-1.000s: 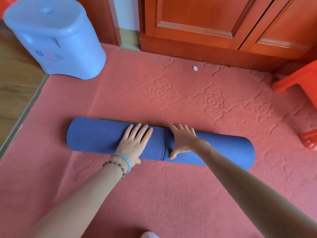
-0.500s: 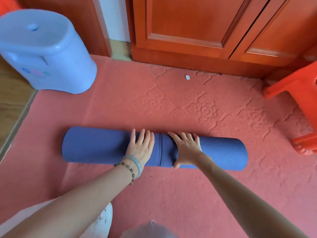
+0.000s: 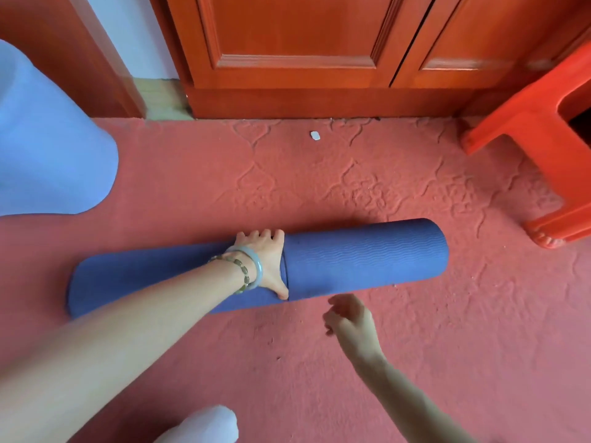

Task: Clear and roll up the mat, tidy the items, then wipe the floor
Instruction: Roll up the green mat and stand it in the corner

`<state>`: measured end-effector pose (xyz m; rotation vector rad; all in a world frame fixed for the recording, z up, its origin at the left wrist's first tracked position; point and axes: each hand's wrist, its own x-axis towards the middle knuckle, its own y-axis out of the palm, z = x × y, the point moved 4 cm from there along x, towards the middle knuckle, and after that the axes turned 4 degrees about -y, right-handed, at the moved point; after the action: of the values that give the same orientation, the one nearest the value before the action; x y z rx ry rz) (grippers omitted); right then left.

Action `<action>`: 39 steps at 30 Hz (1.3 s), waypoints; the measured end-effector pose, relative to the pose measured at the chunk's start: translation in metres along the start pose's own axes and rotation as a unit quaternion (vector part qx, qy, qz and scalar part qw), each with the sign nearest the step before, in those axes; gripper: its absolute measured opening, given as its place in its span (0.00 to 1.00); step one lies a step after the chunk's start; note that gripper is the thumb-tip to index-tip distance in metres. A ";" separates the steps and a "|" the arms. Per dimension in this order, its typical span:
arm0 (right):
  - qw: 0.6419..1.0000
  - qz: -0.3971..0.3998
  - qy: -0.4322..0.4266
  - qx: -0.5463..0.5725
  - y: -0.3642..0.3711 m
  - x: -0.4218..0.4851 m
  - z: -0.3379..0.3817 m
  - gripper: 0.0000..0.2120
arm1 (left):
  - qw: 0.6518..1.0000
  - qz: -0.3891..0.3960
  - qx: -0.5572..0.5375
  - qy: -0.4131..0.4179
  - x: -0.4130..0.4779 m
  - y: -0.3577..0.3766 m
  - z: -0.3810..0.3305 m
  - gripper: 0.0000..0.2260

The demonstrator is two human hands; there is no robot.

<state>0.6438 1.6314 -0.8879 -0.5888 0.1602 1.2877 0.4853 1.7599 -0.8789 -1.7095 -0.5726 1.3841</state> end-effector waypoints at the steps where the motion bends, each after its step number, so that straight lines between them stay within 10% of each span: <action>1: 0.980 0.073 0.136 0.126 0.016 -0.007 -0.017 0.16 | 1.000 0.012 -0.005 0.004 0.002 -0.001 0.001 0.43; 13: 0.831 0.136 0.236 0.486 0.085 0.032 -0.002 0.11 | 0.994 0.085 -0.067 0.031 0.022 -0.029 0.019 0.34; 29: 0.889 0.193 0.116 0.398 -0.100 -0.160 0.422 0.41 | 0.930 0.102 -0.332 0.122 -0.259 -0.444 0.004 0.31; 36: 0.897 0.145 0.073 0.411 -0.209 -0.284 0.588 0.40 | 0.911 0.164 -0.333 0.182 -0.399 -0.625 -0.057 0.18; 39: 0.887 0.094 0.058 0.448 -0.248 -0.332 0.618 0.36 | 0.905 0.187 -0.322 0.205 -0.441 -0.663 -0.083 0.29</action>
<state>0.6503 1.6155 -0.1444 0.1586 0.8794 1.2024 0.5396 1.7492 -0.0804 -2.6797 -0.5036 1.0774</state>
